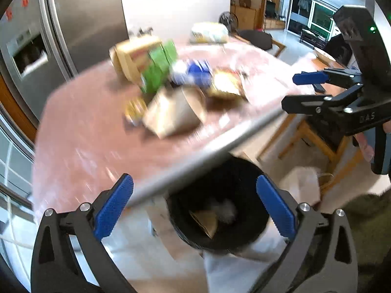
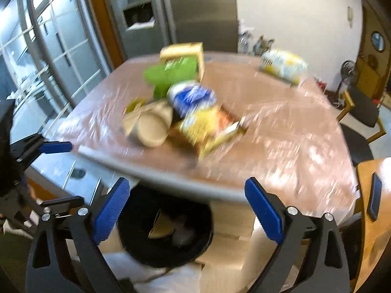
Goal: Collect trash
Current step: 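Move both tools back over the table toward the remaining trash, then lower the left tool to another tan paper cup while the right tool reaches the yellow snack bag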
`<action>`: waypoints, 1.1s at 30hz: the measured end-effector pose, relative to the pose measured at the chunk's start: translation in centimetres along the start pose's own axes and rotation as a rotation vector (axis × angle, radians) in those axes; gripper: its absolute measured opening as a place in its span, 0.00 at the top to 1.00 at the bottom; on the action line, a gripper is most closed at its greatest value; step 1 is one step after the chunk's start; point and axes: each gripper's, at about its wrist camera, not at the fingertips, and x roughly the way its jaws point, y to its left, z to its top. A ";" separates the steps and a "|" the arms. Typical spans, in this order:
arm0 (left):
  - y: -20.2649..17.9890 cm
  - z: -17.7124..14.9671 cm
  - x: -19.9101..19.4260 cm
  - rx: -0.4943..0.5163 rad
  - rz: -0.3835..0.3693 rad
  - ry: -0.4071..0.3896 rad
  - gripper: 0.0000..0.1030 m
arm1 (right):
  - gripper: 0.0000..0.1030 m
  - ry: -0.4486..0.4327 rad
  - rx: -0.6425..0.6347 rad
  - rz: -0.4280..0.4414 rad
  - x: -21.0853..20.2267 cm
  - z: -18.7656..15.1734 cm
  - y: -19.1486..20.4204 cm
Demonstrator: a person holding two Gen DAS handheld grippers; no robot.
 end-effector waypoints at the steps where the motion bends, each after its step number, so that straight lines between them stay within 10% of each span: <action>1: 0.5 0.7 0.4 -0.005 0.021 -0.007 0.02 | 0.07 -0.003 0.004 -0.011 0.4 0.7 -0.3; 9: 7.9 5.7 5.6 -0.251 0.054 0.034 0.02 | 0.10 0.041 0.171 -0.039 5.5 4.0 -3.0; 26: 9.4 8.2 11.1 -0.265 -0.004 0.135 0.47 | 0.21 0.126 0.318 -0.023 9.7 4.9 -3.4; 33: 10.3 8.0 11.3 -0.277 -0.011 0.141 0.50 | 0.30 0.147 0.254 -0.024 10.1 5.4 -4.1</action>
